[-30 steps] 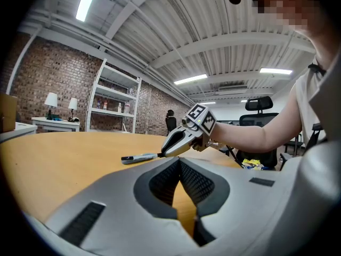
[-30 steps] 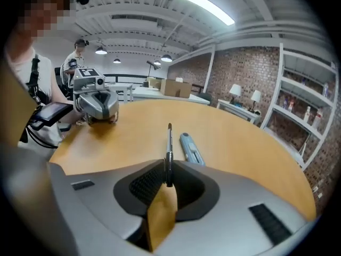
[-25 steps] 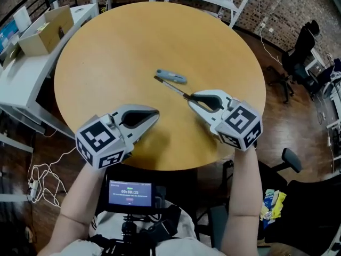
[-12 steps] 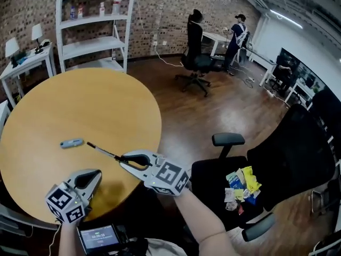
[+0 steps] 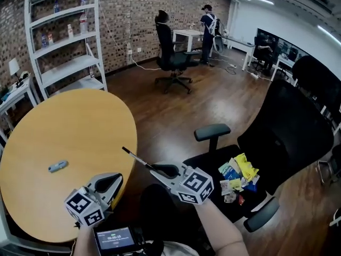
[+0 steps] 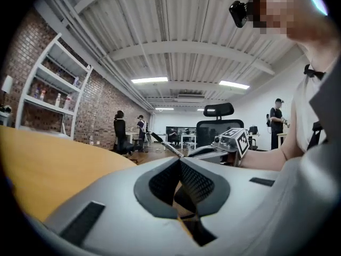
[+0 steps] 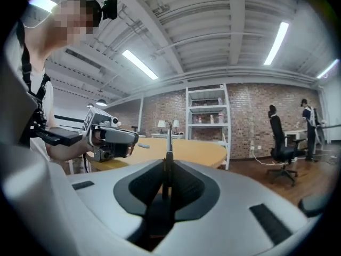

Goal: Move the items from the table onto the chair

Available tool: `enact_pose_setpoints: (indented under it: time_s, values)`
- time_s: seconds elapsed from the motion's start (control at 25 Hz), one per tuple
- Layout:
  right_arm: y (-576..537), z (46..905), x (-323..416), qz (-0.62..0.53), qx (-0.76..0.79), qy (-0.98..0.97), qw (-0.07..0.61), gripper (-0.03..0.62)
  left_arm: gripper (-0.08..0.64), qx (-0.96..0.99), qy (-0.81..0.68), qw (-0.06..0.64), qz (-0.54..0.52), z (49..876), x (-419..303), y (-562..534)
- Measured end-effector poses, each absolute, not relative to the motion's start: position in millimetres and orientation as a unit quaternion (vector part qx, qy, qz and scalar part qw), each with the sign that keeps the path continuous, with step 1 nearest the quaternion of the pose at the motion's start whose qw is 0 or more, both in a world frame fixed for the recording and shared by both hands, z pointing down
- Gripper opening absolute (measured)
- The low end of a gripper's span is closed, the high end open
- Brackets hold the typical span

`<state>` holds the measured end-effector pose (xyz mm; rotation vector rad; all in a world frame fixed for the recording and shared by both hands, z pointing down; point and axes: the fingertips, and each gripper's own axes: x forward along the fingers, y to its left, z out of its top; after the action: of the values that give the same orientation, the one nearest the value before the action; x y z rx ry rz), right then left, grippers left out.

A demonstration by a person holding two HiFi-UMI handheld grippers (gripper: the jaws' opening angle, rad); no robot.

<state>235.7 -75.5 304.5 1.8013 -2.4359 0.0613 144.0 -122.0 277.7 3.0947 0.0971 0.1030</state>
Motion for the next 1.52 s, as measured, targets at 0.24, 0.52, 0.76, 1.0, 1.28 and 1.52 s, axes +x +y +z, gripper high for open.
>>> enact_pose_setpoints:
  time_s: [0.24, 0.52, 0.76, 1.0, 1.28, 1.52]
  values:
    - [0, 326, 318, 0.049, 0.691, -0.719, 0.049, 0.066, 0.011, 0.993, 0.117, 0.021, 0.019, 269, 206, -68]
    - [69, 395, 370, 0.114, 0.768, -0.627, 0.060, 0.066, 0.011, 0.981, 0.186, 0.043, 0.030, 290, 241, -23]
    - [90, 439, 407, 0.164, 0.800, -0.573, 0.069, 0.066, 0.011, 0.967, 0.242, 0.063, 0.054, 316, 282, 18]
    - [133, 503, 439, 0.245, 0.826, -0.503, 0.065, 0.066, 0.011, 0.949, 0.293, 0.078, 0.086, 365, 304, 60]
    - [198, 573, 475, 0.332, 0.843, -0.415, 0.084, 0.066, 0.011, 0.942, 0.299, 0.110, 0.110, 399, 310, 75]
    - [227, 623, 486, 0.380, 0.832, -0.379, 0.140, 0.066, 0.011, 0.940, 0.299, 0.114, 0.119, 408, 307, 80]
